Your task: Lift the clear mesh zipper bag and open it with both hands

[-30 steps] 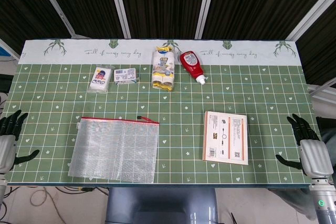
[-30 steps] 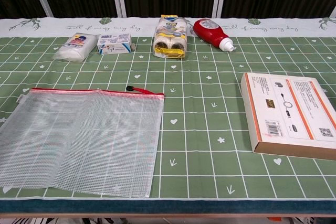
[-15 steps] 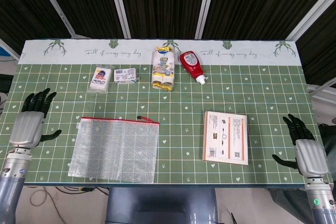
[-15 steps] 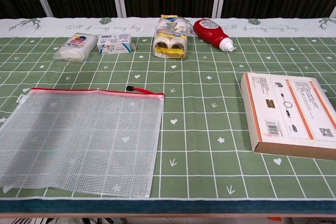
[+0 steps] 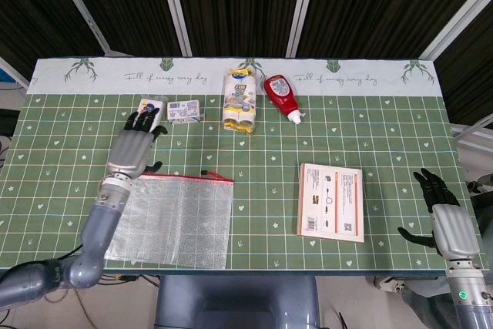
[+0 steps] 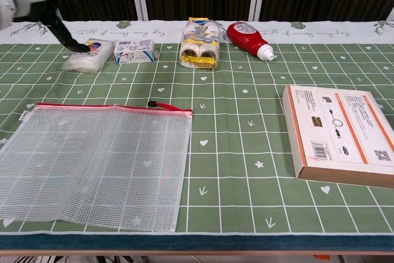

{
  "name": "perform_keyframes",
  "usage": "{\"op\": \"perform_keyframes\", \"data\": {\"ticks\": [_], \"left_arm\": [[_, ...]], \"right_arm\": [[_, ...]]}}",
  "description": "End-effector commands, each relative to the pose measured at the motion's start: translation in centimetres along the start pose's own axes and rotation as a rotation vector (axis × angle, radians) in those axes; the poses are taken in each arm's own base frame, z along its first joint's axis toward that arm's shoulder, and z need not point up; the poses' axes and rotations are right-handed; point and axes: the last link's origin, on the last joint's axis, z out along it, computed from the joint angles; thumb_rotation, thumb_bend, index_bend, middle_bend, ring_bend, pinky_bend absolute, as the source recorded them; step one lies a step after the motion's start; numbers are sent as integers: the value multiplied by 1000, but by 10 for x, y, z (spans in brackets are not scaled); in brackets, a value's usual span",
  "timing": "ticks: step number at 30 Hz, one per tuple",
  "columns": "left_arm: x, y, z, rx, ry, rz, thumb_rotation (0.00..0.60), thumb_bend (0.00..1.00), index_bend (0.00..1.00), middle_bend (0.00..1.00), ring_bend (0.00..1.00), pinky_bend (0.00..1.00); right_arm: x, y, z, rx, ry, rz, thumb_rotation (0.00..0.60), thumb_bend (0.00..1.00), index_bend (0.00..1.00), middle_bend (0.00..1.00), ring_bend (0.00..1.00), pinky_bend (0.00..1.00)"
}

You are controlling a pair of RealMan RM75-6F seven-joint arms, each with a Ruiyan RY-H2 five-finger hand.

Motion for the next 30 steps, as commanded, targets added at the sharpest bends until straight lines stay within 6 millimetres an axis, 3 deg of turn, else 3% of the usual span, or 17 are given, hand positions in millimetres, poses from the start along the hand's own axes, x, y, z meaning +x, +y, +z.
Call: {"op": "perform_keyframes", "data": {"ticks": [1, 13, 30], "left_arm": [[-18, 33, 24, -12, -52, 45, 600, 230, 353, 12, 0, 0], [-64, 83, 50, -16, -154, 122, 600, 247, 436, 29, 0, 0], [-96, 107, 58, -33, -205, 175, 600, 260, 467, 34, 0, 0]], "right_arm": [[0, 0, 1, -5, -3, 4, 600, 123, 0, 0, 0, 195], [-1, 3, 3, -30, -19, 28, 600, 123, 0, 0, 0, 195], [0, 4, 5, -48, -29, 53, 600, 125, 0, 0, 0, 195]]}}
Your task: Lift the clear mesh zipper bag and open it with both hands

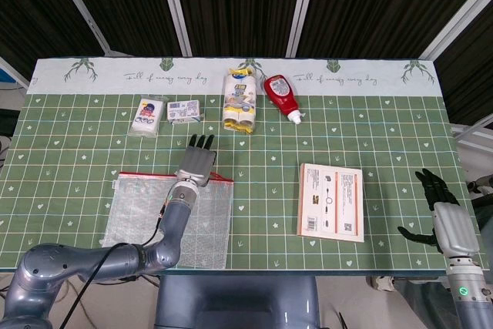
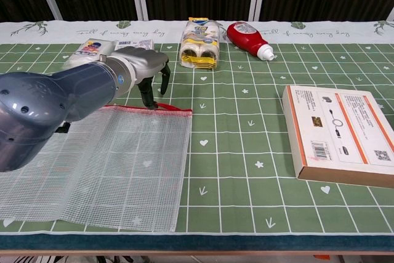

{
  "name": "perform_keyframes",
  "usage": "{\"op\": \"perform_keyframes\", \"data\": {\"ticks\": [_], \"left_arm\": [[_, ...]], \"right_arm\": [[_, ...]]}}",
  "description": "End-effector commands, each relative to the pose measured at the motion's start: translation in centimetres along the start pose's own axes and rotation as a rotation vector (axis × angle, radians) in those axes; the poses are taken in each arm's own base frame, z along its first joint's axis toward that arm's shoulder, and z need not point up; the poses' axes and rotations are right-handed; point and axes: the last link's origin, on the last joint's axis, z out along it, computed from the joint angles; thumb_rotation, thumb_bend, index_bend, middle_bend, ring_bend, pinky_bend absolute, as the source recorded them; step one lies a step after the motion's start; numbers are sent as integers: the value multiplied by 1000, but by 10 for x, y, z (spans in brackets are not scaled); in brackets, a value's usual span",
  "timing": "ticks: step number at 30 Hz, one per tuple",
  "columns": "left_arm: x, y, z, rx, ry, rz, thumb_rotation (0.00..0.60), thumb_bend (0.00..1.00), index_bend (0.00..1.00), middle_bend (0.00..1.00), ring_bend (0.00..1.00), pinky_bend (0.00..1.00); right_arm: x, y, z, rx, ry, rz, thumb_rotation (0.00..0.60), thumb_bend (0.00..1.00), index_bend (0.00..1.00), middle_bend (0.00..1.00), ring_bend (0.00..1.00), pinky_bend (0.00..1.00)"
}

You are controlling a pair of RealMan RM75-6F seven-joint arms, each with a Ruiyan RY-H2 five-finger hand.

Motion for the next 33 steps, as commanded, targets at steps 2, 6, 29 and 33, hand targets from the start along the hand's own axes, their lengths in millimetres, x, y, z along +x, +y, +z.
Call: {"op": "perform_keyframes", "data": {"ticks": [2, 6, 29, 33], "left_arm": [[-3, 4, 3, -2, -1, 13, 600, 270, 467, 34, 0, 0], [-3, 6, 7, -1, 0, 13, 600, 271, 471, 36, 0, 0], [-8, 8, 10, 8, -38, 30, 600, 273, 504, 36, 0, 0], [-8, 11, 10, 6, -40, 34, 600, 275, 506, 37, 0, 0]], "right_arm": [[0, 0, 0, -3, -1, 5, 600, 126, 0, 0, 0, 195], [0, 0, 0, -6, -4, 9, 600, 127, 0, 0, 0, 195], [0, 1, 0, -22, -12, 17, 600, 154, 0, 0, 0, 195], [0, 1, 0, -22, -13, 20, 600, 155, 0, 0, 0, 195]]}}
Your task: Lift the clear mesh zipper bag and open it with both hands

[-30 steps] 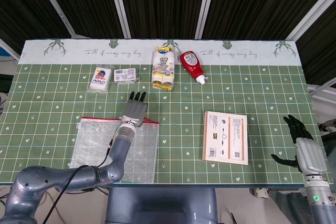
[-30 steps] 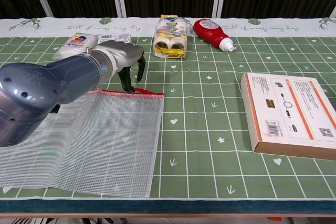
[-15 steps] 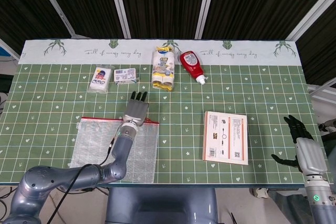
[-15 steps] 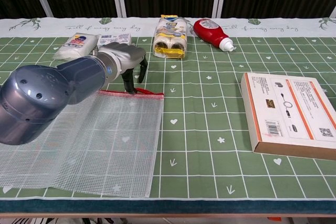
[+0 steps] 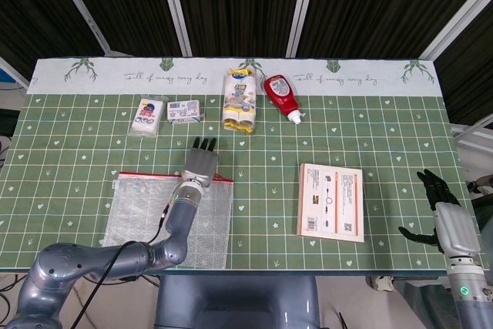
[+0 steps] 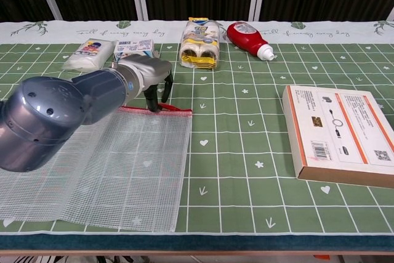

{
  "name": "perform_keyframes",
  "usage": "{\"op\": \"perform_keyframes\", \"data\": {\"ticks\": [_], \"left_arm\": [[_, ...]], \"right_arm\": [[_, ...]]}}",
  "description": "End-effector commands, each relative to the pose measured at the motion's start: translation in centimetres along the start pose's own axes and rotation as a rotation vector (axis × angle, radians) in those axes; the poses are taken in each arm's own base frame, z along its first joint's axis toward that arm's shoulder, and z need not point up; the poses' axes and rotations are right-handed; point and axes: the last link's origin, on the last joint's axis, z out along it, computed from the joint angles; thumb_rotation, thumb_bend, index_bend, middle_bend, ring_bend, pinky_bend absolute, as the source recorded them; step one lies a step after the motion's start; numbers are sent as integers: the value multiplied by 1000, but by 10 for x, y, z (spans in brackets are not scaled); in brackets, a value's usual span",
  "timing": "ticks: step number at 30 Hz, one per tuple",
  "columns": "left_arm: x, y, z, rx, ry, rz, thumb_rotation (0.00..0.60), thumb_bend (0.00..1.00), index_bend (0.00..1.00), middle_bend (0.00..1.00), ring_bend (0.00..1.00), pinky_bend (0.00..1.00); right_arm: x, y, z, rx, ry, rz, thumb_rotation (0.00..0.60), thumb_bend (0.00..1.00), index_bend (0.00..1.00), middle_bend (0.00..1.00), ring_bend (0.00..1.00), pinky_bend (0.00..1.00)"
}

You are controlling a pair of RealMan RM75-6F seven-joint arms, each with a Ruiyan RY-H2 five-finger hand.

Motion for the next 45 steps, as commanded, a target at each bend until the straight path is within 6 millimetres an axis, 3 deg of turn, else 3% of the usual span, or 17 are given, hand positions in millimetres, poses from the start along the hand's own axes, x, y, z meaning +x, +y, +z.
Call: {"op": "perform_keyframes", "data": {"ticks": [1, 17, 26, 34, 38, 45], "left_arm": [[0, 1, 0, -1, -2, 3, 600, 275, 505, 37, 0, 0], [-4, 2, 2, 6, -20, 21, 600, 276, 514, 37, 0, 0], [-3, 6, 2, -7, -19, 19, 600, 374, 565, 47, 0, 0], [0, 5, 0, -14, -5, 10, 600, 379, 575, 52, 0, 0], [8, 3, -1, -17, 17, 9, 600, 379, 576, 54, 0, 0], [39, 5, -5, -50, 100, 4, 600, 379, 577, 55, 0, 0]], "right_arm": [[0, 0, 0, 0, -1, 1, 600, 156, 0, 0, 0, 195], [0, -1, 0, -2, -5, 6, 600, 158, 0, 0, 0, 194], [0, 0, 0, -4, -8, 9, 600, 158, 0, 0, 0, 195], [0, -1, -1, 0, -8, 11, 600, 158, 0, 0, 0, 194], [0, -2, -1, 2, -9, 15, 600, 158, 0, 0, 0, 194], [2, -4, -1, 7, -4, 23, 600, 158, 0, 0, 0, 195]]}}
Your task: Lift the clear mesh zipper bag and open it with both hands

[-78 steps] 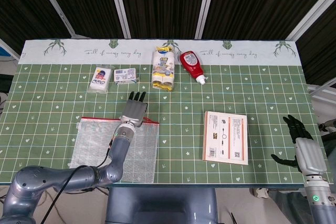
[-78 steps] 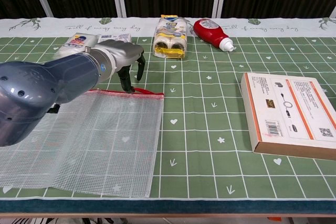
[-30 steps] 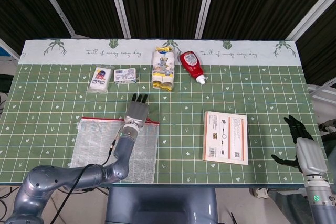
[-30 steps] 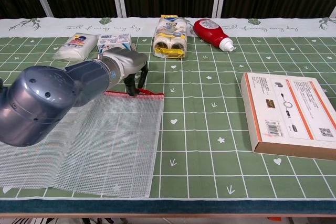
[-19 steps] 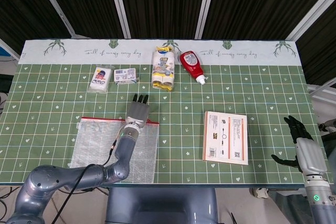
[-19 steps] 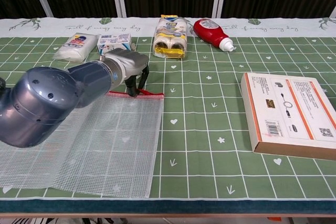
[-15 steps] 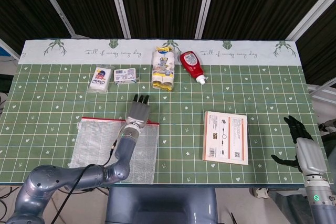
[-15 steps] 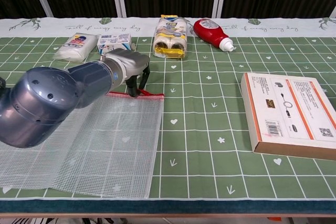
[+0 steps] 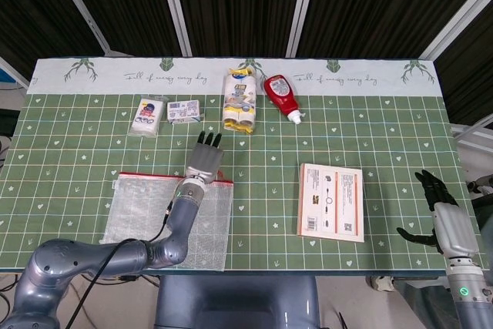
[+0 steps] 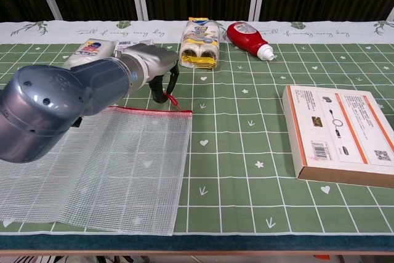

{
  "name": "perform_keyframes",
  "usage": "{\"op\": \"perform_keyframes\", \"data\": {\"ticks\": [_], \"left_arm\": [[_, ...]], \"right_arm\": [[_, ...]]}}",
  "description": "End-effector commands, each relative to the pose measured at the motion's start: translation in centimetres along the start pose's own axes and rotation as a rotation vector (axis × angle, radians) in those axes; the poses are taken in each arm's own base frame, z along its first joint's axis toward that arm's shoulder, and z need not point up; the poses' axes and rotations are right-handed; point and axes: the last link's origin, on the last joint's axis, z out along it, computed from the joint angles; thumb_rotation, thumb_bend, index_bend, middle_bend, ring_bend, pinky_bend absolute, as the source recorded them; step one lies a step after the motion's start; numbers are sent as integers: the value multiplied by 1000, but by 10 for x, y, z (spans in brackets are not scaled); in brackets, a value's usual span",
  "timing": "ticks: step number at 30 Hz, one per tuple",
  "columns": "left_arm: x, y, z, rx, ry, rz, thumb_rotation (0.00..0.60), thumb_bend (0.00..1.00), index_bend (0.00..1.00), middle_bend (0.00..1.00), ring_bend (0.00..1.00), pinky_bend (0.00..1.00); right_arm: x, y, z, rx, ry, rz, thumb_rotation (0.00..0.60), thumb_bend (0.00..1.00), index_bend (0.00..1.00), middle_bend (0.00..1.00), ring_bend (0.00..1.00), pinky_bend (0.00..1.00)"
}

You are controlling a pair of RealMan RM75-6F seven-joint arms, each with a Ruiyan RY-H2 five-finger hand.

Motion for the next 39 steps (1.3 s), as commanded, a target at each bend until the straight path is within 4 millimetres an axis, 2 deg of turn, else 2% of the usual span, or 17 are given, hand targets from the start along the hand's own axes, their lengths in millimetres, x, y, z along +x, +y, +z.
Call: {"op": "perform_keyframes", "data": {"ticks": [1, 9, 14, 17, 21, 30, 39], "left_arm": [[20, 2, -1, -21, 51, 0, 600, 380, 577, 56, 0, 0], [67, 18, -9, -97, 155, 8, 600, 389, 585, 66, 0, 0], [92, 29, -12, -135, 200, -2, 600, 389, 585, 66, 0, 0], [107, 39, -15, -163, 228, -16, 600, 389, 585, 67, 0, 0], [123, 50, -21, -200, 256, -37, 600, 389, 585, 67, 0, 0], [150, 70, -34, -261, 293, -85, 600, 389, 584, 68, 0, 0], [171, 78, -42, -287, 313, -115, 600, 389, 585, 69, 0, 0]], "right_arm": [[2, -1, 1, 7, 8, -6, 600, 158, 0, 0, 0, 194], [7, -12, 7, -6, 8, 48, 600, 204, 0, 0, 0, 194], [9, -33, 20, -42, -33, 161, 600, 250, 0, 0, 0, 194], [12, -58, 32, -51, -74, 273, 600, 281, 42, 0, 0, 203], [18, -96, 47, -55, -138, 424, 600, 314, 158, 12, 0, 212], [19, -169, 73, -91, -311, 614, 600, 319, 193, 12, 0, 212], [2, -215, 81, -123, -405, 653, 600, 320, 198, 12, 0, 212]]}}
